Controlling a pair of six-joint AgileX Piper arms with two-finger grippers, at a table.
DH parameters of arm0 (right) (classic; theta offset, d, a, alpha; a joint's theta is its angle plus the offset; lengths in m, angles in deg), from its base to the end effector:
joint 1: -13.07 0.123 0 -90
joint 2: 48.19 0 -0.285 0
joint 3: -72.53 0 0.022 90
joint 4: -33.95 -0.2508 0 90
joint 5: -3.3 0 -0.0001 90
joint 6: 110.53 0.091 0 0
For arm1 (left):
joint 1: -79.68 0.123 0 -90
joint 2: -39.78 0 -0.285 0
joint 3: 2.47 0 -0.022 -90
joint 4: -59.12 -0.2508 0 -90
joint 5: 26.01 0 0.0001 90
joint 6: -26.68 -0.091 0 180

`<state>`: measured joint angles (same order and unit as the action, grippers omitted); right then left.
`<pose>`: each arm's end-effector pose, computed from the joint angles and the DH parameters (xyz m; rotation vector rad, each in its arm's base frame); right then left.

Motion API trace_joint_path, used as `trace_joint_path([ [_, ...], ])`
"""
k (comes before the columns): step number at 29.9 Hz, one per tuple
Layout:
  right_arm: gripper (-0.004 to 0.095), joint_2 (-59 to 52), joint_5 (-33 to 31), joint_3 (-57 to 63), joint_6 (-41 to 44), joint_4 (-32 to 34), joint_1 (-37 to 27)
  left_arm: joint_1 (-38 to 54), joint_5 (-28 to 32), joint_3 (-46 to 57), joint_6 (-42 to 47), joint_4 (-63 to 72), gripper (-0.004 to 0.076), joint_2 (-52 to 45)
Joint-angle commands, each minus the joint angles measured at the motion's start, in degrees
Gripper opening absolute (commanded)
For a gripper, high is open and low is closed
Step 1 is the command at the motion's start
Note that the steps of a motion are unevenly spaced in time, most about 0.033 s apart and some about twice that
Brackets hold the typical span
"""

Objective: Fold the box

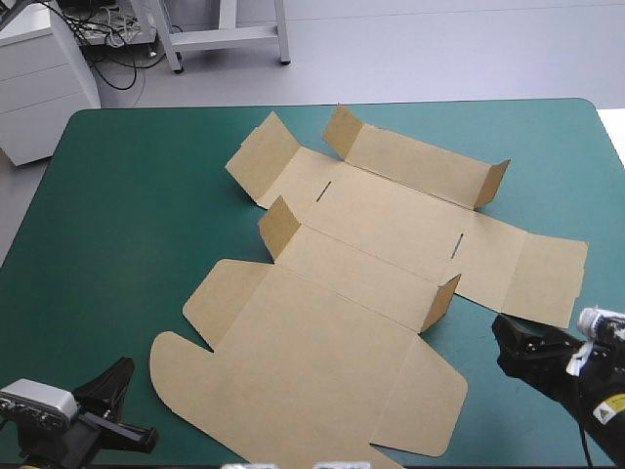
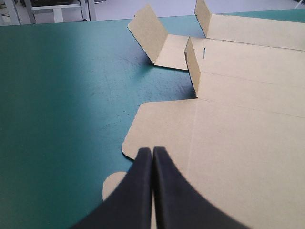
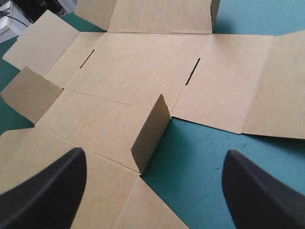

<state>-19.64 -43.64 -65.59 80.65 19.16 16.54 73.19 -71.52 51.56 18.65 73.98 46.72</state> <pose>0.0575 0.0205 0.3241 0.2014 2.0443 0.4622 0.0099 -0.0179 0.2744 0.1931 1.8357 -0.2791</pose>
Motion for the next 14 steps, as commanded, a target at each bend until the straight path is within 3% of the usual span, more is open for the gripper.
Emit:
trace_joint_path([
  [1,0.0725,7.3,3.5,-3.5,-0.4,-3.6,0.1,0.0,4.5,-1.2,0.1,1.2,-0.0032,0.3],
  [7,0.0725,18.1,3.9,-3.9,-1.0,-9.3,0.1,0.0,4.5,-1.2,0.1,1.2,-0.0032,0.3],
  [14,0.0725,28.0,8.4,-4.0,-3.1,-18.5,0.1,0.0,4.5,-1.2,0.1,1.2,-0.0032,0.3],
])
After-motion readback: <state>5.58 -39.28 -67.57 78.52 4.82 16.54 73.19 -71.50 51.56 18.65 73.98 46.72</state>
